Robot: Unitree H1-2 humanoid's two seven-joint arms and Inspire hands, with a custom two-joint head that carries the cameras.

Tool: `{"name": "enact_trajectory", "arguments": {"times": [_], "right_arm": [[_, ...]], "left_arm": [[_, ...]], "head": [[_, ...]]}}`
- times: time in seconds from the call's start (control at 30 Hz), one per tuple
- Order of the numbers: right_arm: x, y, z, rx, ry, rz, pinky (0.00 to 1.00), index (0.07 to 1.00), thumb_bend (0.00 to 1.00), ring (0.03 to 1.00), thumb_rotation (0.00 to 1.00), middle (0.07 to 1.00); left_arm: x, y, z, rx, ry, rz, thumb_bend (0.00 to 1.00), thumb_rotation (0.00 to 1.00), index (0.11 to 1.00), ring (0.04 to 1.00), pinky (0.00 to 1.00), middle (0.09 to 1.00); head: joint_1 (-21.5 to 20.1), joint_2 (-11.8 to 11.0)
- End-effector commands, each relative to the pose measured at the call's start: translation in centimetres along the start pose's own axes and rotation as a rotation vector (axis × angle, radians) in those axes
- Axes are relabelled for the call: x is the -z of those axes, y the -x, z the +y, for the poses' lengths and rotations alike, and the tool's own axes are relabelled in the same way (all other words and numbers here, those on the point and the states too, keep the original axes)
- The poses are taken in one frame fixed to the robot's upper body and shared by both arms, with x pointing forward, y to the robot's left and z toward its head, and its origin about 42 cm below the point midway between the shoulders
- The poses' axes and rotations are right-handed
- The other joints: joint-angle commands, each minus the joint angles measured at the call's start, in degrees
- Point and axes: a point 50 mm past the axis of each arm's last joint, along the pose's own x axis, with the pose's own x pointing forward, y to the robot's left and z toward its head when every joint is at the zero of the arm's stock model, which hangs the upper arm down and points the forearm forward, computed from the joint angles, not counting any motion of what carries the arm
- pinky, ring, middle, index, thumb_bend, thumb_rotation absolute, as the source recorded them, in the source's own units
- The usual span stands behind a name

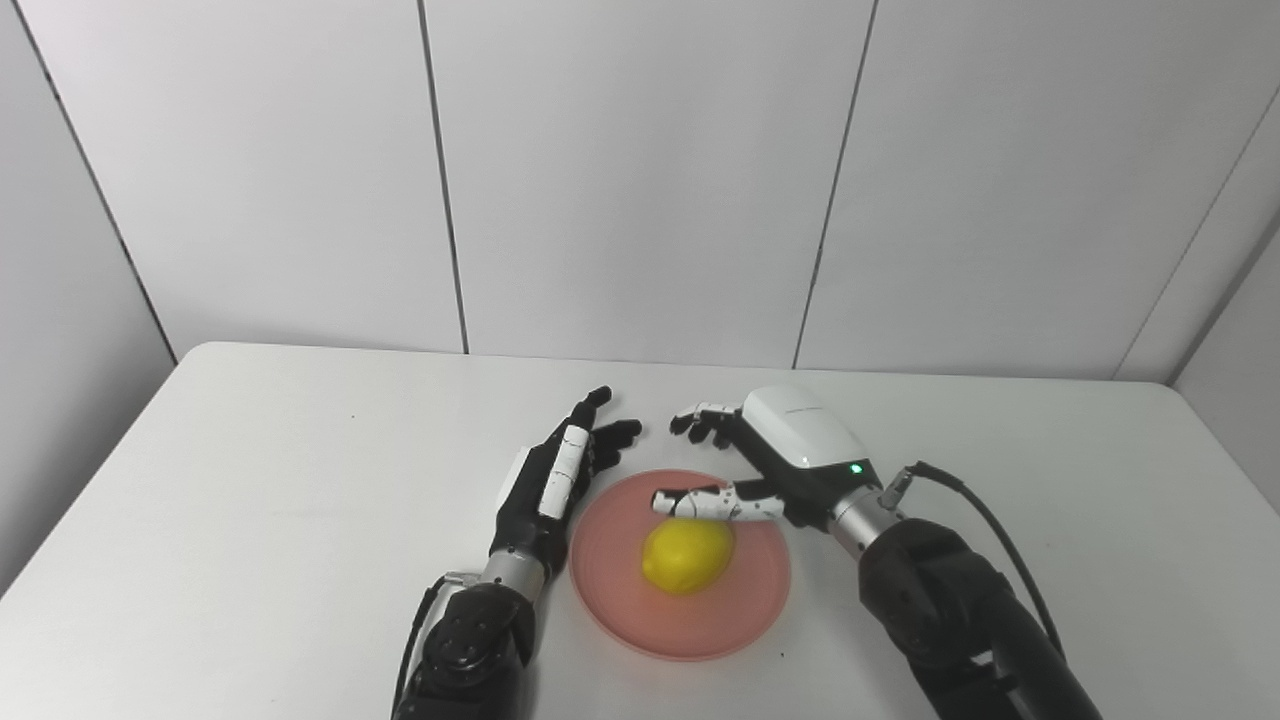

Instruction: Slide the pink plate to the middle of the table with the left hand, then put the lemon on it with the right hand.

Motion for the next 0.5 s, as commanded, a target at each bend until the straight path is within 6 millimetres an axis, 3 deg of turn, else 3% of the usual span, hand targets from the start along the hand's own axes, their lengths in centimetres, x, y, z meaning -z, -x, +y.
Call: {"name": "enact_trajectory", "arguments": {"times": [0.0, 0.17, 0.27, 0.4, 0.47], "right_arm": [[-0.2, -0.4, -0.6, 0.094, -0.138, 0.012, 0.62, 0.749, 0.83, 0.714, 0.99, 0.753], [1.9, 0.1, 0.8, 0.194, -0.437, 0.103, 0.75, 0.808, 0.84, 0.828, 1.00, 0.835], [3.2, 0.6, 1.8, 0.255, -0.601, 0.133, 0.82, 0.853, 0.80, 0.868, 1.00, 0.869], [4.6, 1.1, 3.5, 0.320, -0.792, 0.186, 0.97, 0.927, 0.82, 0.955, 1.00, 0.933], [5.2, 1.4, 4.5, 0.345, -0.917, 0.215, 0.99, 0.933, 0.83, 0.976, 1.00, 0.937]], "left_arm": [[2.9, 1.2, 0.9, -0.038, 0.023, 0.128, 0.95, 0.93, 0.886, 0.813, 0.73, 0.739], [2.5, 0.9, 1.3, -0.046, 0.034, 0.124, 0.95, 0.94, 0.887, 0.804, 0.78, 0.747], [2.3, 0.8, 1.6, -0.055, 0.034, 0.121, 0.95, 0.94, 0.888, 0.804, 0.78, 0.734], [2.1, 0.6, 2.0, -0.069, 0.027, 0.115, 0.96, 0.96, 0.884, 0.798, 0.76, 0.749], [1.9, 0.5, 2.2, -0.074, 0.025, 0.111, 0.96, 0.96, 0.884, 0.800, 0.76, 0.756]], "head": [[0.04, 0.03], [-0.04, 0.18], [-0.18, 0.23], [-0.21, 0.29], [-0.23, 0.36]]}}
